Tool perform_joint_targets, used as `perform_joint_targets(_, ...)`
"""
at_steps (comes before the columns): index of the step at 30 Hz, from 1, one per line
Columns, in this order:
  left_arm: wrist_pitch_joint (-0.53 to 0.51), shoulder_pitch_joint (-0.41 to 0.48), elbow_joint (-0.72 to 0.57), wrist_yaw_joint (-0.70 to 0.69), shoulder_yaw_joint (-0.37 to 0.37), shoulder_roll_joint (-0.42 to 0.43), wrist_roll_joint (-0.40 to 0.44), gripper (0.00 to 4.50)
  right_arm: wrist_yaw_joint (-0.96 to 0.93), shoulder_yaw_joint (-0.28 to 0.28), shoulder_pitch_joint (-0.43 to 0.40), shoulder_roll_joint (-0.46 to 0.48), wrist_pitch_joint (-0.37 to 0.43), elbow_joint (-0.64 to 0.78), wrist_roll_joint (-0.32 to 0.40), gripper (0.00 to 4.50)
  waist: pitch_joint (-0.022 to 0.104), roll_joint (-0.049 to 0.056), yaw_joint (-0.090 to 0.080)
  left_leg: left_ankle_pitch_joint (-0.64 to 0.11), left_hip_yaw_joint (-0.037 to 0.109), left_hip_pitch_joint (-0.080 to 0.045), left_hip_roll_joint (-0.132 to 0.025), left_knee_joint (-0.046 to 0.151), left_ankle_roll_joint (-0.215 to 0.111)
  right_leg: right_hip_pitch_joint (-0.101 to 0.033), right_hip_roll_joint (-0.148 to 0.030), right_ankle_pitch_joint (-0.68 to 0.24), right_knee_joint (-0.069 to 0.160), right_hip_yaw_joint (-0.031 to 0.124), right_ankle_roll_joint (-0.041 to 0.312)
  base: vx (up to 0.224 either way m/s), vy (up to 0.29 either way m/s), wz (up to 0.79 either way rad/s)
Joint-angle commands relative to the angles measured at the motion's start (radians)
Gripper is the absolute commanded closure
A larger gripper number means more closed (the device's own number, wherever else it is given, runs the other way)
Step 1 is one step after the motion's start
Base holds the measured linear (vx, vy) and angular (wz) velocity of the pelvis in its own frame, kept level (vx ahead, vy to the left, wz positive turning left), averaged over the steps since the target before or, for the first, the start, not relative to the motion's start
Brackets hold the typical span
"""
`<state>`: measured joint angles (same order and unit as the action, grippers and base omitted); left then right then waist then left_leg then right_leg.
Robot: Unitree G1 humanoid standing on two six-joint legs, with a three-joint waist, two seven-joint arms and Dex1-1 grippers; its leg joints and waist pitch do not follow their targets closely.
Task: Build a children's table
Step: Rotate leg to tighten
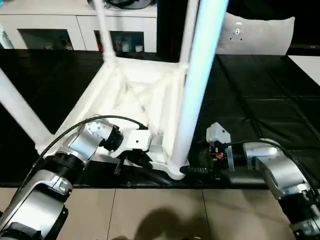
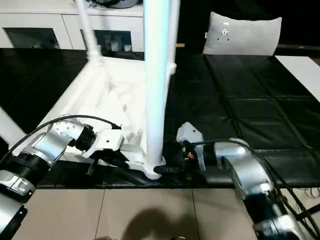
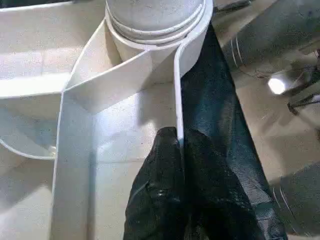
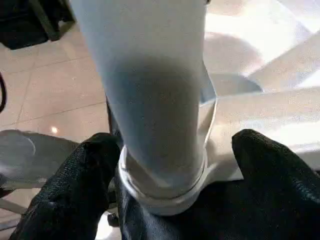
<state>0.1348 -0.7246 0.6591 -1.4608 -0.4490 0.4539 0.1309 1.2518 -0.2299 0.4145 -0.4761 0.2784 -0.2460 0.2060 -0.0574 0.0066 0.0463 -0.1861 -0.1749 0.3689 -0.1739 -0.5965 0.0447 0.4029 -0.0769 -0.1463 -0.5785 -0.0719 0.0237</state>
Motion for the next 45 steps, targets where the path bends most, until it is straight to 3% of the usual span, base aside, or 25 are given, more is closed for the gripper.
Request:
perform_joint_targets(1, 0.027, -0.016, -0.003, -0.043, -0.040, -0.013, 0.020, 4.50, 0.013, 0.002, 0.020, 0.001, -0.013, -0.016, 0.018, 0.80, 0.071, -0.008, -0.004, -0.208, 0.010, -0.014, -0.058, 0.068, -0.053, -0.052, -0.071, -0.305, 0.060, 0.046, 0.220, 0.000, 0.000, 0.00)
perform_joint_targets(9, 0.044, -0.022, 0.004, -0.054, -0.049, -0.022, 0.017, 4.50, 0.074, -0.011, 0.043, 0.022, 0.005, -0.047, 0.042, 1.40, 0.075, -0.012, 0.002, -0.168, 0.008, -0.012, -0.059, 0.065, -0.071, -0.052, -0.070, -0.264, 0.054, 0.045, 0.225, 0.000, 0.000, 0.00)
perform_joint_targets(10, 0.046, -0.022, 0.004, -0.054, -0.050, -0.023, 0.018, 4.50, 0.078, -0.012, 0.047, 0.028, 0.008, -0.055, 0.046, 1.61, 0.074, -0.011, 0.004, -0.172, 0.008, -0.013, -0.059, 0.066, -0.070, -0.051, -0.071, -0.274, 0.055, 0.045, 0.225, 0.000, 0.000, 0.00)
perform_joint_targets(13, 0.045, -0.022, 0.003, -0.055, -0.049, -0.024, 0.019, 4.50, 0.084, -0.021, 0.051, 0.034, 0.007, -0.065, 0.048, 1.67, 0.074, -0.013, 0.007, -0.181, 0.009, -0.014, -0.059, 0.067, -0.060, -0.051, -0.072, -0.302, 0.057, 0.045, 0.215, 0.000, 0.000, 0.00)
perform_joint_targets(23, 0.045, -0.024, 0.017, -0.046, -0.048, -0.022, 0.025, 4.50, 0.120, -0.039, 0.032, 0.026, 0.043, -0.046, 0.057, 2.41, 0.075, -0.011, 0.010, -0.173, 0.009, -0.013, -0.059, 0.067, -0.059, -0.052, -0.071, -0.284, 0.055, 0.045, 0.217, 0.000, 0.000, 0.00)
perform_joint_targets(26, 0.020, -0.019, 0.012, -0.025, -0.038, -0.026, 0.023, 4.50, 0.119, -0.031, 0.011, 0.029, 0.072, -0.015, 0.082, 2.46, 0.075, -0.013, 0.011, -0.176, 0.009, -0.014, -0.059, 0.068, -0.056, -0.053, -0.071, -0.293, 0.056, 0.045, 0.211, 0.000, 0.000, 0.00)
perform_joint_targets(32, -0.177, 0.002, -0.052, 0.092, 0.024, -0.104, -0.025, 4.50, -0.060, 0.009, -0.050, 0.118, 0.080, 0.037, 0.073, 2.48, 0.067, -0.011, 0.008, -0.226, 0.011, -0.019, -0.057, 0.073, -0.032, -0.046, -0.073, -0.385, 0.069, 0.045, 0.189, 0.000, 0.000, 0.00)
perform_joint_targets(33, -0.215, 0.000, -0.060, 0.120, 0.028, -0.118, -0.021, 4.50, -0.123, 0.018, -0.054, 0.142, 0.103, 0.045, 0.062, 2.49, 0.063, -0.010, 0.000, -0.275, 0.016, -0.019, -0.052, 0.074, -0.018, -0.045, -0.073, -0.477, 0.079, 0.040, 0.164, 0.000, 0.000, 0.00)
perform_joint_targets(37, -0.350, -0.027, -0.048, 0.272, 0.069, -0.209, -0.019, 4.50, -0.390, 0.078, -0.023, 0.273, 0.188, 0.025, 0.024, 2.49, 0.058, -0.011, -0.024, -0.327, 0.023, -0.024, -0.045, 0.071, 0.004, -0.036, -0.072, -0.600, 0.096, 0.033, 0.114, -0.013, 0.002, -0.01)
perform_joint_targets(38, -0.394, -0.039, -0.045, 0.328, 0.089, -0.245, -0.025, 4.50, -0.473, 0.093, -0.011, 0.311, 0.206, 0.011, 0.003, 2.49, 0.057, -0.012, -0.045, -0.362, 0.031, -0.017, -0.039, 0.069, 0.017, -0.040, -0.072, -0.677, 0.105, 0.017, 0.076, -0.053, 0.018, -0.12)
perform_joint_targets(39, -0.441, -0.050, -0.049, 0.383, 0.110, -0.281, -0.031, 4.50, -0.551, 0.109, -0.001, 0.349, 0.221, -0.005, -0.012, 2.50, 0.056, -0.005, -0.055, -0.375, 0.032, -0.018, -0.038, 0.068, 0.022, -0.036, -0.070, -0.686, 0.108, 0.016, 0.069, -0.053, 0.018, -0.12)
perform_joint_targets(41, -0.460, -0.057, -0.049, 0.414, 0.119, -0.302, -0.031, 4.50, -0.602, 0.121, 0.007, 0.373, 0.224, -0.019, -0.021, 2.50, 0.059, -0.007, -0.085, -0.416, 0.039, -0.017, -0.033, 0.060, 0.012, -0.037, -0.071, -0.702, 0.124, -0.002, 0.051, -0.025, 0.012, -0.06)
perform_joint_targets(43, -0.490, -0.065, -0.050, 0.477, 0.127, -0.338, -0.018, 4.50, -0.700, 0.148, 0.022, 0.423, 0.233, -0.044, -0.028, 2.50, 0.058, 0.003, -0.098, -0.433, 0.040, -0.016, -0.035, 0.061, 0.000, -0.039, -0.072, -0.686, 0.133, -0.014, 0.052, 0.000, 0.000, 0.00)
perform_joint_targets(44, -0.499, -0.073, -0.035, 0.543, 0.135, -0.367, -0.003, 4.50, -0.777, 0.160, 0.038, 0.459, 0.237, -0.068, -0.042, 2.50, 0.062, 0.001, -0.114, -0.447, 0.047, -0.005, -0.038, 0.066, -0.004, -0.054, -0.074, -0.654, 0.133, -0.030, 0.048, 0.000, 0.000, 0.00)
perform_joint_targets(45, -0.498, -0.078, -0.025, 0.570, 0.139, -0.379, 0.000, 4.50, -0.807, 0.161, 0.045, 0.472, 0.236, -0.079, -0.053, 2.50, 0.064, 0.008, -0.126, -0.477, 0.051, -0.014, -0.045, 0.069, -0.004, -0.051, -0.077, -0.592, 0.132, -0.036, 0.067, 0.000, 0.000, 0.00)
